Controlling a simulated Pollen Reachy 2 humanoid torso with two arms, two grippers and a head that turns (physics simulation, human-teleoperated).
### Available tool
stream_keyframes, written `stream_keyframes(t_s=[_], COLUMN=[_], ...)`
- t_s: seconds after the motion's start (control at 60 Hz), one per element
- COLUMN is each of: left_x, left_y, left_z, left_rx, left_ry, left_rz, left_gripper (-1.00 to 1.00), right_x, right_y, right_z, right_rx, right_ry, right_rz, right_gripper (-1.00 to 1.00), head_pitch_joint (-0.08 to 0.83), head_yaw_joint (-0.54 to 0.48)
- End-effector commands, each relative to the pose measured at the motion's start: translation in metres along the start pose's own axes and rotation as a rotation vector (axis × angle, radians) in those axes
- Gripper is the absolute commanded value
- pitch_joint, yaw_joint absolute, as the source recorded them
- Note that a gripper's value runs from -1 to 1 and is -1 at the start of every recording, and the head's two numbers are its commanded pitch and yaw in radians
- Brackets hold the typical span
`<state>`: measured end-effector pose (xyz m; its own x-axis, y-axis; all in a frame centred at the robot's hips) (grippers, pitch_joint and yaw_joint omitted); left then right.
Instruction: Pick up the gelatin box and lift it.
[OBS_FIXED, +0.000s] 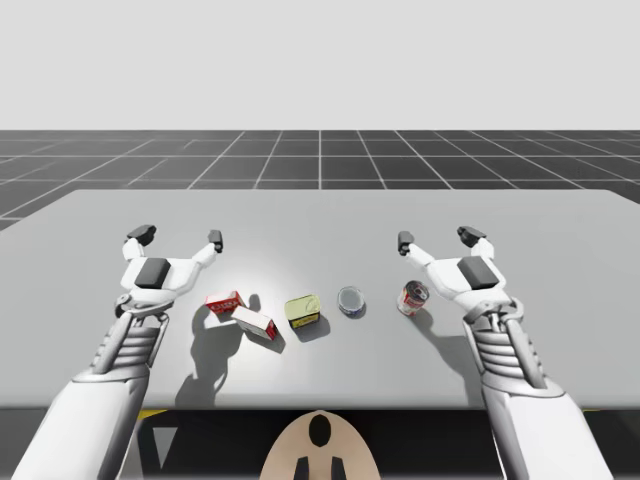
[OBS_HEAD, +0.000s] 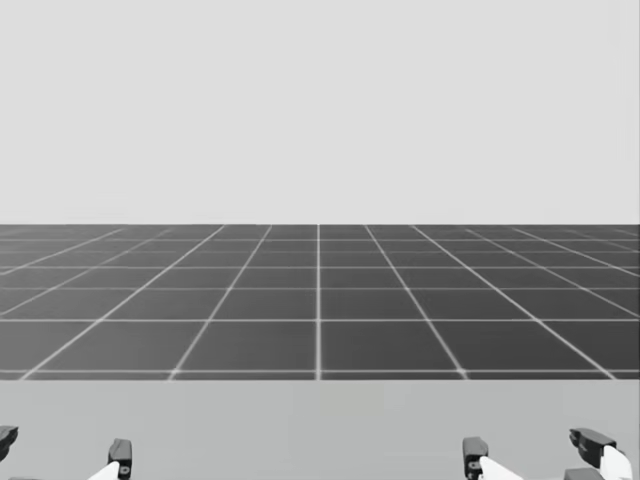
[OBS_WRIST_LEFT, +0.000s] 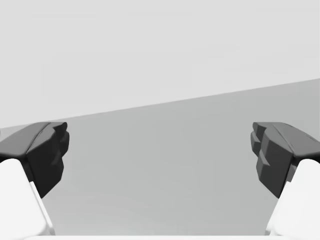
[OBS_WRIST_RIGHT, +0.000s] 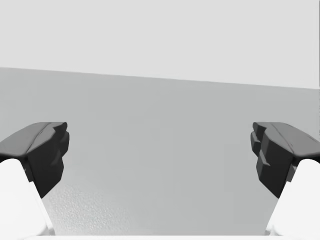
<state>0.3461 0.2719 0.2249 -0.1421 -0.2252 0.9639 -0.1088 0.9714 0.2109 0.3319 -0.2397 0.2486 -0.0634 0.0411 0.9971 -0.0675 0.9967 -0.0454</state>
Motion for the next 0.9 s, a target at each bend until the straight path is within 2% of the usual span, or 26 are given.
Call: stream_keyframes(t_s=[0.017, 0.183, 0.333, 0.467, 0.633, 0.9], left_x=[0.0000, 0.0007, 0.0007, 0.0000, 0.0000, 0.0005], left_y=[-0.0008, -0.0005, -0.0006, -0.0009, -0.0010, -0.0002], left_z=[0.0003, 0.0002, 0.0001, -0.0003, -0.0009, -0.0018], left_rx=[0.001, 0.005, 0.004, 0.003, 0.000, -0.004], left_ry=[-0.004, -0.005, -0.008, -0.007, -0.007, -0.004], left_rz=[-0.012, -0.013, -0.024, -0.032, -0.033, -0.029], left_gripper=[-1.00, -1.00, -1.00, -1.00, -1.00, -1.00], right_x=[0.0001, 0.0002, -0.0009, -0.0004, 0.0010, -0.0006], right_y=[0.0007, 0.0000, 0.0008, 0.0007, 0.0003, 0.0017], right_z=[0.0021, -0.0001, -0.0017, -0.0018, -0.0009, -0.0014], right_rx=[-0.002, -0.001, -0.013, -0.015, -0.012, -0.005], right_ry=[-0.004, -0.002, -0.006, -0.006, -0.005, 0.004], right_rz=[0.002, 0.014, 0.014, 0.007, 0.008, 0.016], right_gripper=[-1.00, -1.00, -1.00, -1.00, -1.00, -1.00], head_pitch_joint=[0.016, 0.103, 0.275, 0.388, 0.533, 0.663], head_yaw_joint=[0.00, 0.00, 0.02, 0.05, 0.15, 0.33])
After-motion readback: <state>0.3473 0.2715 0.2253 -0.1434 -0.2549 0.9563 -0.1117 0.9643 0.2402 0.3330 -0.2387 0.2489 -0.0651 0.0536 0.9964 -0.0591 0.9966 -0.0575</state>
